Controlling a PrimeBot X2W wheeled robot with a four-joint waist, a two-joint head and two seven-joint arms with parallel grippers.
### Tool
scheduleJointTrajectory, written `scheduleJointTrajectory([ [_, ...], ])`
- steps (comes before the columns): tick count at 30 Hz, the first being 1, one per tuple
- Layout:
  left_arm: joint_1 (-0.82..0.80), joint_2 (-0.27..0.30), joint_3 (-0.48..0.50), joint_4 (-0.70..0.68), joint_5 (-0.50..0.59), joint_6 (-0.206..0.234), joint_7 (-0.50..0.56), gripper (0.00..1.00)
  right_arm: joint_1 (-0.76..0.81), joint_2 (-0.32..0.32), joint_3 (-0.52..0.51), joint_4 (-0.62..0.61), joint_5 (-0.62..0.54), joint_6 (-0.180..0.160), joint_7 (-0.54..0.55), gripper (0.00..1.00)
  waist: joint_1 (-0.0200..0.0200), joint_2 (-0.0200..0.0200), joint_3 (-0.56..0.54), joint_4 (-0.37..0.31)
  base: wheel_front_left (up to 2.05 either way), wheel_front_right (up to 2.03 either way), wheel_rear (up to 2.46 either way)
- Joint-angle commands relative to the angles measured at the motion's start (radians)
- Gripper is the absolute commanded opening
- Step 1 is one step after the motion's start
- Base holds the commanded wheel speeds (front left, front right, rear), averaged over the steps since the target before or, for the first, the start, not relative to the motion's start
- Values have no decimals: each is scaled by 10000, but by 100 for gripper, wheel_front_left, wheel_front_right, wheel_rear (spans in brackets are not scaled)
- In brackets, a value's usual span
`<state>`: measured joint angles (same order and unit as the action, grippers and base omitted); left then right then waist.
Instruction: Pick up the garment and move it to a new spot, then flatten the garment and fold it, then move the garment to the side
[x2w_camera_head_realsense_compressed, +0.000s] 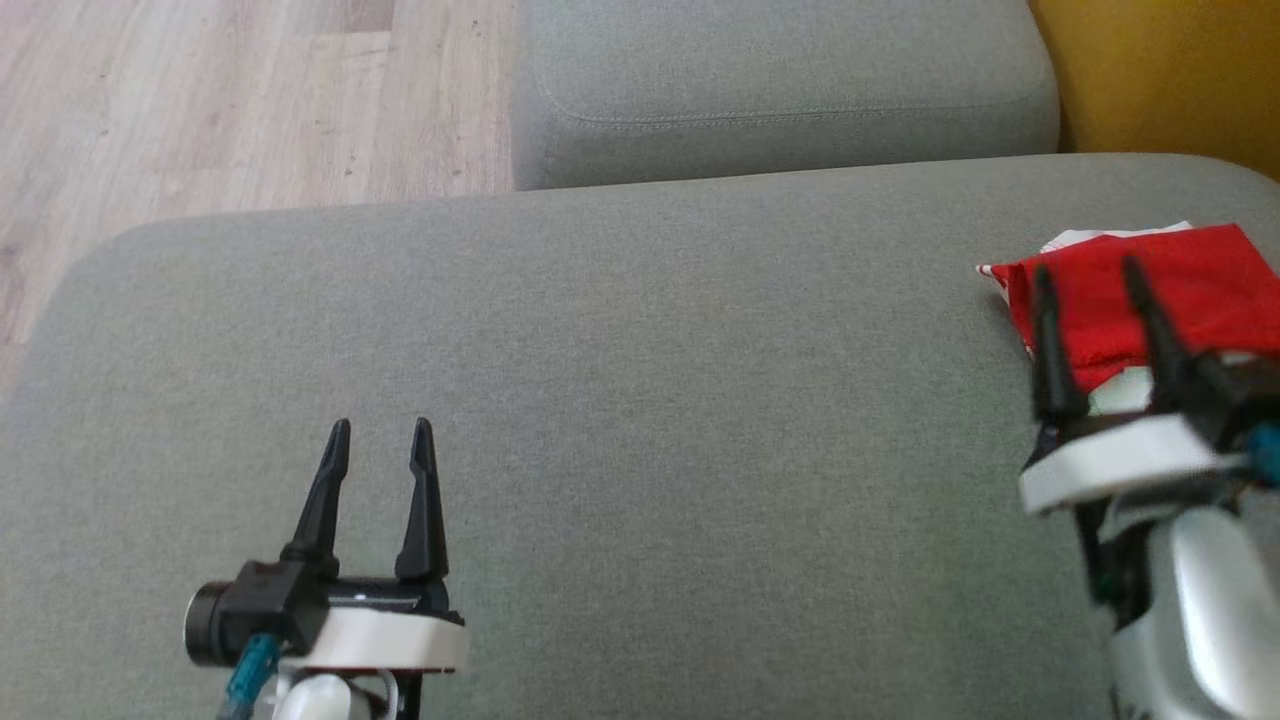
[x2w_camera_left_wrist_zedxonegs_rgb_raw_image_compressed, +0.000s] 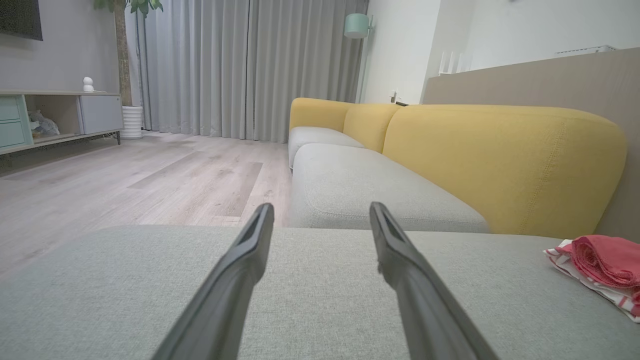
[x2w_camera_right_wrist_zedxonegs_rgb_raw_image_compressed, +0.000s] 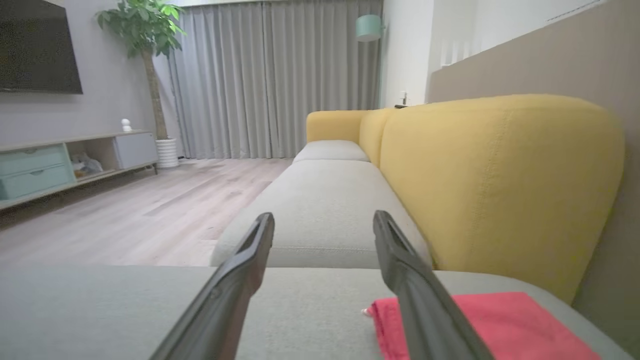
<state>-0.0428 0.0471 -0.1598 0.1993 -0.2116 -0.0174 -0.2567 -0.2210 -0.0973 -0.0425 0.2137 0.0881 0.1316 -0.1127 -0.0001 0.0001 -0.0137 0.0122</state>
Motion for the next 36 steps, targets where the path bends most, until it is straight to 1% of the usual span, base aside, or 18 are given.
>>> scheduleJointTrajectory([
  [1,-197,31,323,-364,-43,35,-51,100,-257,25,217,-384,53,-9,-155,100,1,-1,-9,14,0,0,0],
  [6,69,31,214,-440,-42,-37,-51,100,590,372,484,-60,262,-9,-836,100,1,-1,-69,66,0,0,0],
  [11,283,31,174,-397,-5,-105,-51,100,1356,457,616,202,300,-9,-1248,100,1,-1,-136,76,0,0,0],
  [14,388,31,193,-371,0,-85,-51,100,1696,466,772,349,597,-9,-1414,100,1,-1,-200,64,0,0,0],
  [20,457,31,177,-248,-43,-53,-51,100,1850,469,916,550,785,-9,-1481,100,1,-1,-293,39,0,0,0],
  [27,380,31,83,-42,-202,-57,-51,100,1847,470,973,432,757,-9,-1488,100,1,-1,-309,13,0,0,0],
  [30,304,31,141,22,-296,79,-51,100,1869,470,983,395,706,-9,-1489,100,1,-1,-312,10,0,0,0],
  [36,258,31,239,13,-559,87,-51,100,1886,470,1002,348,660,-9,-1490,100,1,-1,-300,-13,0,0,0],
])
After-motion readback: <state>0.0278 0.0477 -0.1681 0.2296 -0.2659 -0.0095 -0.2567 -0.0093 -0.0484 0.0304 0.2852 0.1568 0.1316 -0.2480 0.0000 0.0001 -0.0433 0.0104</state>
